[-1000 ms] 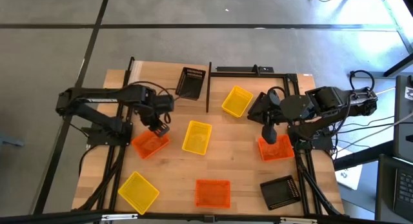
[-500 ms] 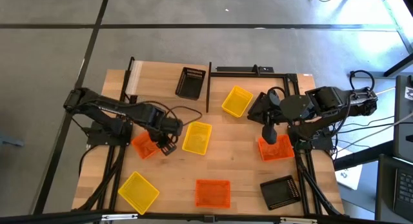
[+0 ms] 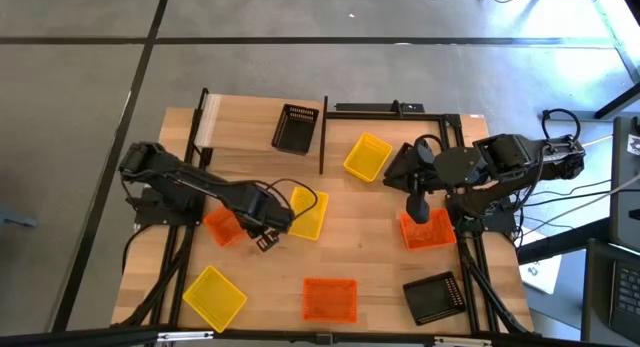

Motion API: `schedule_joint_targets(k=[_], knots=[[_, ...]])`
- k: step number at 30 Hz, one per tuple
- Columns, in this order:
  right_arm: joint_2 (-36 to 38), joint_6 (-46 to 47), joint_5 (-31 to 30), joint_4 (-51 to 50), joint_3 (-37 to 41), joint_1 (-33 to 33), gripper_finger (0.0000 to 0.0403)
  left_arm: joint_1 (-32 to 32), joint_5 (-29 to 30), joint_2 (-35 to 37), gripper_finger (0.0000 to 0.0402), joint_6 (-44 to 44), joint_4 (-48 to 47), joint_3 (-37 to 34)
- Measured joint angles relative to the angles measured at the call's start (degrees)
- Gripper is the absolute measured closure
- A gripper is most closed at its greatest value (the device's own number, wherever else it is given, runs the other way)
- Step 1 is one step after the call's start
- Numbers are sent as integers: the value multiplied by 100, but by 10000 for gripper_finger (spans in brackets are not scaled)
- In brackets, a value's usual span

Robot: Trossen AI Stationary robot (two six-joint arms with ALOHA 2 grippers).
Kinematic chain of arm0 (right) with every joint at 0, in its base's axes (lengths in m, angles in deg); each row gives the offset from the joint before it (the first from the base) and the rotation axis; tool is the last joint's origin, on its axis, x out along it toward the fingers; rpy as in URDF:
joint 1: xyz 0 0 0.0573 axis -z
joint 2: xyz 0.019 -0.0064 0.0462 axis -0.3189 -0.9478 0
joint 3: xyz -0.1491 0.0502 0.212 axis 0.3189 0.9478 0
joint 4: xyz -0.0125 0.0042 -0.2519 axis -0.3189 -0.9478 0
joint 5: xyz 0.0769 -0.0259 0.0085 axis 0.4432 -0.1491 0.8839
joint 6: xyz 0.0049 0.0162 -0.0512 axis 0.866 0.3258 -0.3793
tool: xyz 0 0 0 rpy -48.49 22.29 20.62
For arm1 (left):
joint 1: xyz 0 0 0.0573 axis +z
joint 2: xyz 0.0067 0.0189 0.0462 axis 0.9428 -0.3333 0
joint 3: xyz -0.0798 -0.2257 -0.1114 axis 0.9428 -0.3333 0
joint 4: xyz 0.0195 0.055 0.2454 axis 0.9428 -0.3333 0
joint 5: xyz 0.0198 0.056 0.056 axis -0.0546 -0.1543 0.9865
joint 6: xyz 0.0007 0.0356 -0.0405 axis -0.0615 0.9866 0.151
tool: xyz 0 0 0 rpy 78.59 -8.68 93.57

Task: Stack baskets on shelf by color
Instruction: Put the top left orange basket on the shelf

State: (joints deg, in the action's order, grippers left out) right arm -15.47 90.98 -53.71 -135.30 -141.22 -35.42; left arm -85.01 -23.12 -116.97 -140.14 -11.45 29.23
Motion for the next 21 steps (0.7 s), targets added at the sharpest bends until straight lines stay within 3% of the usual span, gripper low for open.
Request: schedule_joint_targets(k=[9,21], knots=[[0,11,2,3,0,0,402,3,68,-324,323,189,3,-18],[0,11,2,8,0,0,402,7,92,-340,323,159,192,-564]])
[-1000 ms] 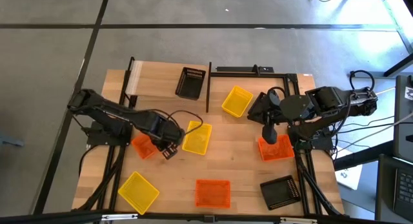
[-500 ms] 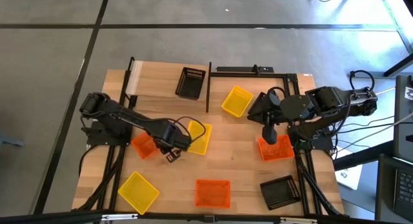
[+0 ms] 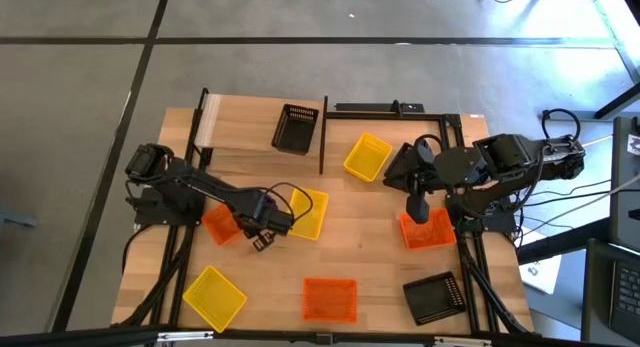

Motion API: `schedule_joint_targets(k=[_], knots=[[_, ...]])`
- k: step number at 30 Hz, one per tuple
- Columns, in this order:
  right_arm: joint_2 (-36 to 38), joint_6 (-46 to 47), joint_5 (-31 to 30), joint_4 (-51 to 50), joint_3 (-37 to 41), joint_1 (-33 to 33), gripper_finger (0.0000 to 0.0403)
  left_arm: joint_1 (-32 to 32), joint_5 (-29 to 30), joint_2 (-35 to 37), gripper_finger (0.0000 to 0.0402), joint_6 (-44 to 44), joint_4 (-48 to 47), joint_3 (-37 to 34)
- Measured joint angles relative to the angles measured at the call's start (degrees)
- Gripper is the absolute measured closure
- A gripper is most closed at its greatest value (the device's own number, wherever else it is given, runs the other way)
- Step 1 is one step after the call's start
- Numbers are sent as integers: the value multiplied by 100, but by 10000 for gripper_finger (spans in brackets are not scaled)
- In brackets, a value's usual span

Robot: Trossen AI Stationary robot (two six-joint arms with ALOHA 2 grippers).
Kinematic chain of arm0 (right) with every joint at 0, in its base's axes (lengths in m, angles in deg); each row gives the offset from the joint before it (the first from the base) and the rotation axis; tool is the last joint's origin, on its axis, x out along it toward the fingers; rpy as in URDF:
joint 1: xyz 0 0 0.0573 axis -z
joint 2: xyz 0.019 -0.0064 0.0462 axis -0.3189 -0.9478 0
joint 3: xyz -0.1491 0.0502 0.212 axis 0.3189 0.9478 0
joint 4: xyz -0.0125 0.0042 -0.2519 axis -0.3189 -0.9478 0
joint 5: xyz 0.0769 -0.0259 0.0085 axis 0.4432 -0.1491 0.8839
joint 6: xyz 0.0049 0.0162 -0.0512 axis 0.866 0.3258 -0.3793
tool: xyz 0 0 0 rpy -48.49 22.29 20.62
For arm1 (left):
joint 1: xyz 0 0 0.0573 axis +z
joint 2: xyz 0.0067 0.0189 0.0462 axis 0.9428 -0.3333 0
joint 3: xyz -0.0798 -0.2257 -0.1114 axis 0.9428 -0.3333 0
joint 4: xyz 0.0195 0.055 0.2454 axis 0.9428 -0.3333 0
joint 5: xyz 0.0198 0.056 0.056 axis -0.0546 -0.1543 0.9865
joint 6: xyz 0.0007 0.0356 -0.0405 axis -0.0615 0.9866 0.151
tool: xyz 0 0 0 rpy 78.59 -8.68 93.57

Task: Stack baskets on shelf by color
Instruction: Put the top left orange basket on the shelf

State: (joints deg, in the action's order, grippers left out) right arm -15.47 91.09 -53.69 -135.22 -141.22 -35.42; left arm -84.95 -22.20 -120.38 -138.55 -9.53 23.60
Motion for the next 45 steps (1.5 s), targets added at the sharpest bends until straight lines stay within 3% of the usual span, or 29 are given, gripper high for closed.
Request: schedule_joint_targets(k=[8,11,15,21,25,34,39,45], knots=[[0,0,-2,-1,0,0,402,2,-14,0,323,-10,515,-337],[0,1,-2,0,0,2,402,29,-265,0,341,-20,519,-380],[0,-2,-4,1,0,2,402,93,-480,0,393,-14,521,-380],[0,-24,-4,1,0,2,402,167,-1220,2,400,167,482,-158],[0,-28,-7,1,0,2,402,109,-1356,26,401,495,-4,384],[0,-42,-50,1,0,4,402,291,-445,63,401,549,-2650,2626],[0,-98,-72,0,0,4,402,632,-102,172,401,254,-2685,3843],[0,-230,-537,1,0,4,402,1323,371,202,401,243,-2676,4745]])
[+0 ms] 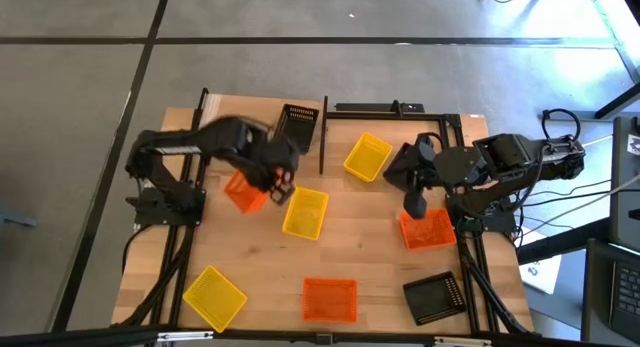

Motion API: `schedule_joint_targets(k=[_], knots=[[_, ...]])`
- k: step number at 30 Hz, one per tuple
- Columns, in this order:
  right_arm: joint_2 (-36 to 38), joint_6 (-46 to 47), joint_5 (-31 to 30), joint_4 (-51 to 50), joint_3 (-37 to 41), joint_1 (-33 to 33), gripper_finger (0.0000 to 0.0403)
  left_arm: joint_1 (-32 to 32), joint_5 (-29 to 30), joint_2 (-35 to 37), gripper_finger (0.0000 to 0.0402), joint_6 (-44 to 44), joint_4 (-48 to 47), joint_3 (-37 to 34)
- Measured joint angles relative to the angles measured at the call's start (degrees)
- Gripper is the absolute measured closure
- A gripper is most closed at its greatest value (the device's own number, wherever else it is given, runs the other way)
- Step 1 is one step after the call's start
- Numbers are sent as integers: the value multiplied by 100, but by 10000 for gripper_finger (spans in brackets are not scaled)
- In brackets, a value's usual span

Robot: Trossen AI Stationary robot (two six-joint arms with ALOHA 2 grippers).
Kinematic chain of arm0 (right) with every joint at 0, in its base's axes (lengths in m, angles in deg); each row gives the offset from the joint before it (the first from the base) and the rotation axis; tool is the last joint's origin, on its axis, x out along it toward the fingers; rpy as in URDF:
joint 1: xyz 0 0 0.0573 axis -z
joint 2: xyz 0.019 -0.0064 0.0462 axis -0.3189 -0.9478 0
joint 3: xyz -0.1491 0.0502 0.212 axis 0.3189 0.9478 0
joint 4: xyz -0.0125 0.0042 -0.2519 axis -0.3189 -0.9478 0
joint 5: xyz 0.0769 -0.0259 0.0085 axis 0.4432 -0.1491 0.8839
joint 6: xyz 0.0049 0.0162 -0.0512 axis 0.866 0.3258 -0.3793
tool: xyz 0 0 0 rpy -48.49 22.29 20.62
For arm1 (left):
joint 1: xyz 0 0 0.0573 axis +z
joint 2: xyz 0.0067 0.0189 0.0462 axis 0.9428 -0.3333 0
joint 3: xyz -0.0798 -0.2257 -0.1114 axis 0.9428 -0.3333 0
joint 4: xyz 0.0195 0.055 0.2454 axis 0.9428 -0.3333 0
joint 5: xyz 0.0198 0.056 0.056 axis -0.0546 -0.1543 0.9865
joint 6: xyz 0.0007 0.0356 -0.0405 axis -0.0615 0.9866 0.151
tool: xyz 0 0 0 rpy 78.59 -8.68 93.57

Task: Stack baskets on shelf by color
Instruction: Put the top left orange basket on the shelf

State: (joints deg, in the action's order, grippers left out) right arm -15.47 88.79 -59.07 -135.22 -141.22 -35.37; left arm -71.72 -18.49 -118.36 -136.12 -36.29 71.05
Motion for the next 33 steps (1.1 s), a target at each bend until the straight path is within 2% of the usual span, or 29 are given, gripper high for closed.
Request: schedule_joint_targets(k=[5,16,19,26,33], knots=[[0,-278,-42,0,0,0,402,923,36,3,401,456,-8,263],[0,-424,-31,-2,0,0,402,3314,-60,-102,401,1537,-9,282],[0,-433,-31,-2,0,0,402,3767,-54,-256,401,1752,68,284],[0,-432,-148,-2,0,0,402,4170,-623,-896,401,1965,375,284],[0,-405,-153,-2,-2,0,402,4208,-800,-1250,401,2003,416,282]])
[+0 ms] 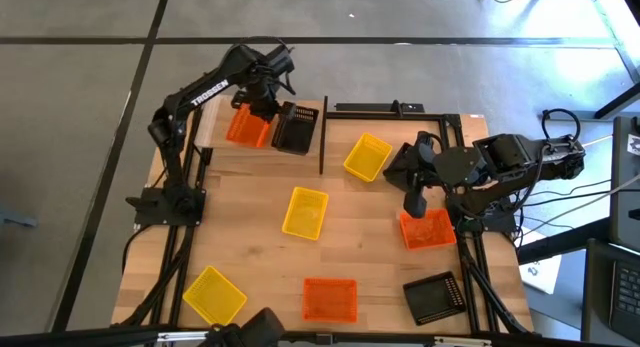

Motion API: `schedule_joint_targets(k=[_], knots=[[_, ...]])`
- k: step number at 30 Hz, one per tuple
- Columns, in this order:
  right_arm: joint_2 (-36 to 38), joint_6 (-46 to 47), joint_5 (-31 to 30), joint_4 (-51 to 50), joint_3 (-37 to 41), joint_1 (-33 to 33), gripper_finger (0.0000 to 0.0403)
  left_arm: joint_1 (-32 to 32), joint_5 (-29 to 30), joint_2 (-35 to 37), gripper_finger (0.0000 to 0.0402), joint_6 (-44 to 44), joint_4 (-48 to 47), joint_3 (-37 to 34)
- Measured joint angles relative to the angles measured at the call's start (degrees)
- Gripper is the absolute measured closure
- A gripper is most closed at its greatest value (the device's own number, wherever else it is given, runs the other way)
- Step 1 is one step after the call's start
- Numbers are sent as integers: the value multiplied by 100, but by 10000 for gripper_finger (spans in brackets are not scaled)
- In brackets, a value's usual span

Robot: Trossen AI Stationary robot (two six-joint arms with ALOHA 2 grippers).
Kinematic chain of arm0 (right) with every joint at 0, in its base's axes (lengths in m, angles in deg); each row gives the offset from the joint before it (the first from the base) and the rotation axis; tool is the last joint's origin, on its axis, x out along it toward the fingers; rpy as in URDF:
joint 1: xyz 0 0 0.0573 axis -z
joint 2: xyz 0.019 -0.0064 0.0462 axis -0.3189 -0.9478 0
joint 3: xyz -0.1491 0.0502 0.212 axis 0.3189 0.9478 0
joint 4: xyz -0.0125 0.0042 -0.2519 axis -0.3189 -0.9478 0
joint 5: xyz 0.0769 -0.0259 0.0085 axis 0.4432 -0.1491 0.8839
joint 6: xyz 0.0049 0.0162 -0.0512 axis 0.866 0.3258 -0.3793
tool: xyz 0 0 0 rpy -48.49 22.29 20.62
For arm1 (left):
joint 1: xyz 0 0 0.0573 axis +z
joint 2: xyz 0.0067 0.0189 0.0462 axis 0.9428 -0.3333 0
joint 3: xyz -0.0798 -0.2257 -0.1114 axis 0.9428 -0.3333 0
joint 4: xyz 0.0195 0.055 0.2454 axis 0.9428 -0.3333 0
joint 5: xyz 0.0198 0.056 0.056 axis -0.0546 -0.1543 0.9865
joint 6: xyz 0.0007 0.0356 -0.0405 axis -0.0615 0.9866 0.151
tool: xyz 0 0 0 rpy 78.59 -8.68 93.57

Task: Stack baskets on shelf by color
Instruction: Put the top left orange basket on the shelf, then adjust the black basket on the shelf

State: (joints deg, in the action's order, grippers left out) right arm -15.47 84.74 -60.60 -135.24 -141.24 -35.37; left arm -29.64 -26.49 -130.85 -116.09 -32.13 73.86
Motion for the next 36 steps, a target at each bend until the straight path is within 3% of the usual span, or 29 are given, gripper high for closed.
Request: schedule_joint_targets(k=[8,24,31,36], knots=[[0,12,-4,0,2,0,402,-53,-136,-32,397,-35,731,0],[0,-1,-9,0,2,0,402,-131,62,6,350,289,715,-7],[-1,-150,155,1,1,18,402,-112,447,471,350,604,843,-7],[-195,-555,506,288,1,314,402,-487,879,1089,350,1017,999,-7]])
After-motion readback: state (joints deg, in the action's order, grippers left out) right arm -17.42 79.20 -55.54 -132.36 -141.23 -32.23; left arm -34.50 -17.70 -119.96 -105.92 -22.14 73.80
